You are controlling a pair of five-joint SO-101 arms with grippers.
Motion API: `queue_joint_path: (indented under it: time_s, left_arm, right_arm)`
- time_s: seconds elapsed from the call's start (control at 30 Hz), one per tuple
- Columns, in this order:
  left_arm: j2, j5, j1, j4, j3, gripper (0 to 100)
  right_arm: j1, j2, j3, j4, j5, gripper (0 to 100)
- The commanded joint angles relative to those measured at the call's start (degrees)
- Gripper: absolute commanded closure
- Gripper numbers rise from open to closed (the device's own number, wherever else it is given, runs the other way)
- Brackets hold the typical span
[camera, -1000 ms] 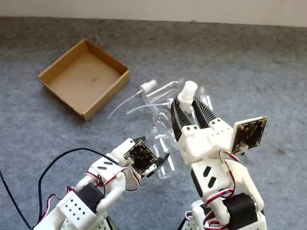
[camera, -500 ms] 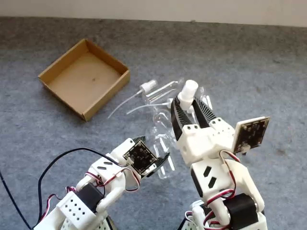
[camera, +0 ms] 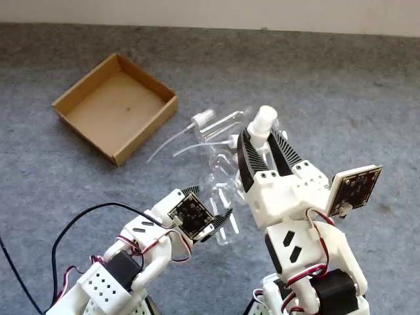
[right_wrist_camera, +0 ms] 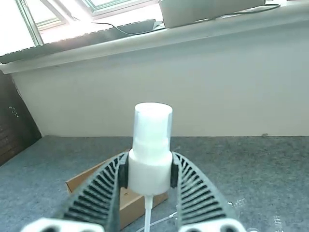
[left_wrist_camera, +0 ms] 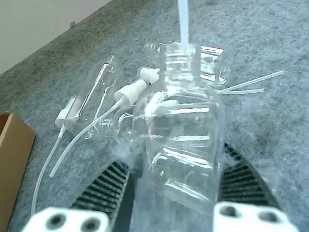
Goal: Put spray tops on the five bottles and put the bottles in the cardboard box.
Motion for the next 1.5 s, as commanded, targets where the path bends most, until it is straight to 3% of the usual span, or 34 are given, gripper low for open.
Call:
queue_joint_path:
  time_s: [0.0, 0.13, 0.53, 1.1, 1.27, 1.47]
  left_arm:
    - [-1.4, -0.3, -0.7, -2.3, 1.5, 91]
    - [-1.4, -0.3, -0.7, -3.2, 1.5, 91]
    - [-1.4, -0.3, -0.7, -7.3, 1.5, 91]
    - [-1.4, -0.3, -0.1, -22.3, 1.5, 91]
    - [-1.4, -0.3, 0.0, -22.9, 1.5, 91]
    - [-1.4, -0.3, -0.5, -22.8, 1.5, 91]
  right_arm:
    - [0.8, 0.3, -2.3, -0.4, -1.2, 99.4]
    - [1.2, 0.5, -0.7, -0.4, -5.7, 99.4]
    - [8.9, 0.6, 0.2, -0.1, -6.2, 99.3]
    - [8.6, 0.6, 0.3, 3.3, -5.9, 99.2]
    - [2.4, 0.2, 4.0, 3.3, -5.8, 98.8]
    - [-0.7, 0.1, 4.9, 5.0, -5.8, 81.9]
